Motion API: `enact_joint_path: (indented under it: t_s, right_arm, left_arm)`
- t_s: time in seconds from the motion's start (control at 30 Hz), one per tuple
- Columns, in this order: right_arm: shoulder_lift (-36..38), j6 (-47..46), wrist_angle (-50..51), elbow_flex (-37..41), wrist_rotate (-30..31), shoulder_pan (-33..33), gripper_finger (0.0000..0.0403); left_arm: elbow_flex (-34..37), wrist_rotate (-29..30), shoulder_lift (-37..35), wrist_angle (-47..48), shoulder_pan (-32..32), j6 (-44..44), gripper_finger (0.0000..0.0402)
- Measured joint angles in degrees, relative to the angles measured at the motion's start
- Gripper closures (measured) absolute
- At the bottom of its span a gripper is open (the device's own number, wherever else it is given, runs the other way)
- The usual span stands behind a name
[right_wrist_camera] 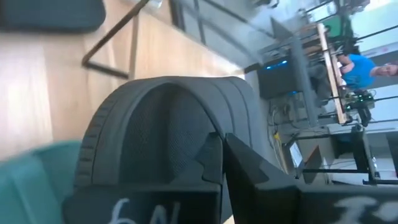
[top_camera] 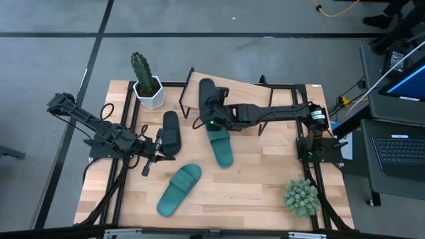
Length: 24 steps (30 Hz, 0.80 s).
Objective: Pick and place slides into the shelf
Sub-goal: Put the bottom black slide on the shelf
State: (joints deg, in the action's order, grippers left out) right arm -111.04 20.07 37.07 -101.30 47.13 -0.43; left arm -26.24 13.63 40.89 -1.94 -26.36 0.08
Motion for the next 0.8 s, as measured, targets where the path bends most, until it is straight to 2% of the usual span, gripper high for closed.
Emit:
enact_joint_path:
  t_s: [0.23,0.8]
  right_arm:
    - [0.0,2.9,-6.6,0.0,0.0,-1.1,0.0397]
    - [0.0,5.9,-9.8,0.0,1.4,-5.4,0.0397]
  left_arm:
    - [0.0,0.0,0.0,0.5,0.0,0.0,0.0401]
    - [0.0,0.0,0.0,2.8,0.0,0.2,0.0401]
